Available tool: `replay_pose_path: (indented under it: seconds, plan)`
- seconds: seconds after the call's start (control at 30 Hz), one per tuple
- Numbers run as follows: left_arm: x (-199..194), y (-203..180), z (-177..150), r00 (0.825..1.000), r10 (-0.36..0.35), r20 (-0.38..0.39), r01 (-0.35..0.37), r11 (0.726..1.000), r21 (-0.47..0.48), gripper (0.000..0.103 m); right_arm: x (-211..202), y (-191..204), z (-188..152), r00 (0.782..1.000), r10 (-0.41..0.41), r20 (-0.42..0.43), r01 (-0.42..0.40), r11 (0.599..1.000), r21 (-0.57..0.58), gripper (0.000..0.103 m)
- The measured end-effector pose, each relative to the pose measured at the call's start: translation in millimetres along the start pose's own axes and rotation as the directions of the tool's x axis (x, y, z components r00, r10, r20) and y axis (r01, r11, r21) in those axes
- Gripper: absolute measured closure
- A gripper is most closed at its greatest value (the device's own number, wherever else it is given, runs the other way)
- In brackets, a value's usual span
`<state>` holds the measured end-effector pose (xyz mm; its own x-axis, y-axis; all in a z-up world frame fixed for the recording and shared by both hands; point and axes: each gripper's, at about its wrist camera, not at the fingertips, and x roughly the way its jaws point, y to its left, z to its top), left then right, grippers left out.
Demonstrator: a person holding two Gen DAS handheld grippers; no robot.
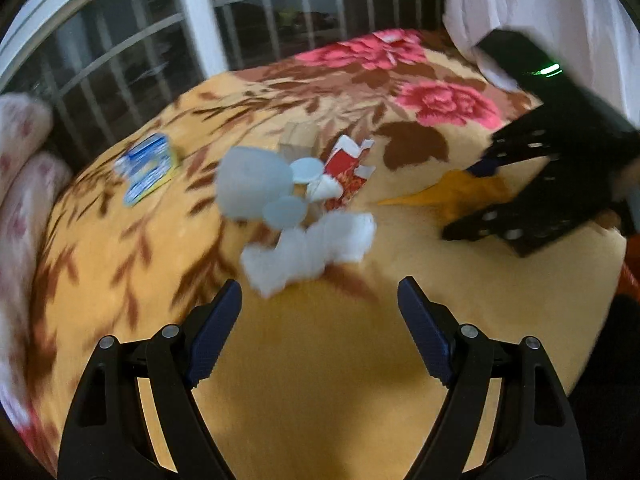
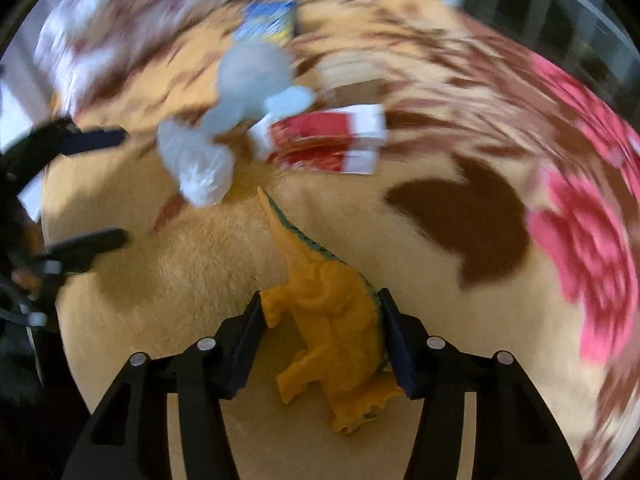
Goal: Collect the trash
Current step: 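Grasp the white crumpled tissue with the left tool while the right holds the dinosaur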
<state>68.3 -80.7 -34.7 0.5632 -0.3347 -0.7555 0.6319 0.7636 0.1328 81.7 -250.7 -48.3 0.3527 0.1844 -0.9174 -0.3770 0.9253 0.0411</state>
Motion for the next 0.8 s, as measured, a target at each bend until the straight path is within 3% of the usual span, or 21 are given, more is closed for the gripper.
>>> replay_pose_path:
  seconds: [0.07, 0.1, 0.2, 0.27, 0.33, 0.37, 0.4, 0.47, 0.5, 0.63, 0.8]
  plan:
    - [13, 2, 10, 1.0, -0.008, -0.009, 0.009, 0.999, 0.032, 0.025, -15, -15, -18, 0.998, 0.037, 0.053, -0.044, 0.99, 0.133, 0.048]
    - [19, 3, 13, 0.999, -0.028, -0.016, 0.029, 0.999, 0.045, 0.025, -26, -22, -32, 0.992, 0.088, 0.096, -0.104, 0.977, 0.187, 0.048]
    - [37, 6, 21, 0.998, -0.036, -0.043, 0.038, 0.998, 0.058, 0.025, -51, -37, -65, 0.958, 0.173, 0.228, -0.235, 0.93, 0.282, 0.048]
    - [50, 10, 25, 0.997, -0.04, -0.071, 0.043, 0.999, 0.034, 0.025, -70, -40, -92, 0.944, 0.119, 0.306, -0.229, 0.906, 0.355, 0.048]
    - [59, 10, 30, 0.996, -0.026, -0.085, 0.028, 0.999, 0.023, 0.027, -83, -33, -112, 0.933, 0.058, 0.354, -0.196, 0.908, 0.37, 0.048]
    - [62, 9, 32, 0.996, -0.015, -0.088, 0.017, 1.0, 0.021, 0.031, -87, -27, -121, 0.925, 0.04, 0.378, -0.19, 0.91, 0.37, 0.049]
    - [64, 7, 33, 0.996, -0.004, -0.093, 0.006, 1.0, 0.019, 0.043, -91, -23, -128, 0.917, 0.03, 0.398, -0.191, 0.909, 0.371, 0.049]
    - [68, 5, 34, 0.995, 0.02, -0.098, -0.019, 1.0, 0.006, 0.05, -99, -11, -145, 0.893, 0.007, 0.45, -0.2, 0.903, 0.381, 0.049]
    - [68, 5, 33, 0.995, 0.028, -0.095, -0.028, 1.0, -0.001, 0.06, -105, -7, -153, 0.884, 0.001, 0.467, -0.205, 0.9, 0.385, 0.05]
    - [52, 13, 27, 0.998, 0.012, -0.059, -0.017, 0.996, -0.088, 0.064, -112, 11, -173, 0.851, -0.009, 0.525, -0.239, 0.884, 0.402, 0.05]
    - [14, 16, 10, 1.0, -0.023, -0.011, 0.021, 0.982, -0.186, 0.064, -113, 26, -180, 0.845, 0.011, 0.535, -0.271, 0.871, 0.41, 0.05]
